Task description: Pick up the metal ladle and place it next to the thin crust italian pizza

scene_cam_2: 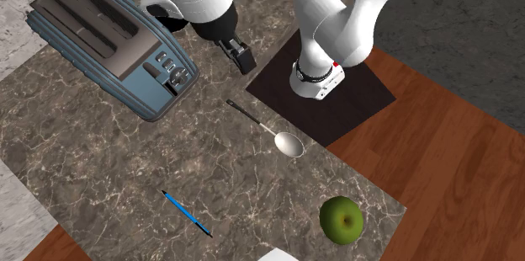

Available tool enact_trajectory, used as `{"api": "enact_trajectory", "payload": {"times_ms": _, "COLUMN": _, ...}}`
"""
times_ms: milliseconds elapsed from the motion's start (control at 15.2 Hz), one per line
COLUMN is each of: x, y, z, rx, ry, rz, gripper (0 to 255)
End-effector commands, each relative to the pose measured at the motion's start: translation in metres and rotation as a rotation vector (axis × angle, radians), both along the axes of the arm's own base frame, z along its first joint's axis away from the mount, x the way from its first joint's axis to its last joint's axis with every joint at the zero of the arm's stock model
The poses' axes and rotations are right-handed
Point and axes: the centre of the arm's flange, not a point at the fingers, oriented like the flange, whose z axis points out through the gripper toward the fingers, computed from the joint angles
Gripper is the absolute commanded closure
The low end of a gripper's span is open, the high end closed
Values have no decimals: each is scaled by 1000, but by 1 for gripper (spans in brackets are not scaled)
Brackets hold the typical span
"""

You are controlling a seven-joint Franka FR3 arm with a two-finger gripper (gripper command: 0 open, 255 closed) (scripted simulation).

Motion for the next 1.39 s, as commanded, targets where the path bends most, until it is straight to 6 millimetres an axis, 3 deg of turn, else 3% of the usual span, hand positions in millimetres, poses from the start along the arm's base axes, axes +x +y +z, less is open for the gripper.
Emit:
{"api": "enact_trajectory", "payload": {"times_ms": 0, "x": 0, "y": 0, "z": 0, "rx": 0, "ry": 0, "rz": 0, "gripper": 0}}
{"api": "enact_trajectory", "payload": {"times_ms": 330, "x": -31, "y": 22, "z": -55, "rx": 2, "ry": -37, "rz": -398, "gripper": 0}}
{"api": "enact_trajectory", "payload": {"times_ms": 660, "x": -48, "y": 54, "z": -110, "rx": 5, "ry": -75, "rz": -796, "gripper": 0}}
{"api": "enact_trajectory", "payload": {"times_ms": 1122, "x": -46, "y": 104, "z": -188, "rx": 8, "ry": -127, "rz": -1353, "gripper": 0}}
{"api": "enact_trajectory", "payload": {"times_ms": 1320, "x": -45, "y": 105, "z": -200, "rx": 8, "ry": -127, "rz": -1360, "gripper": 0}}
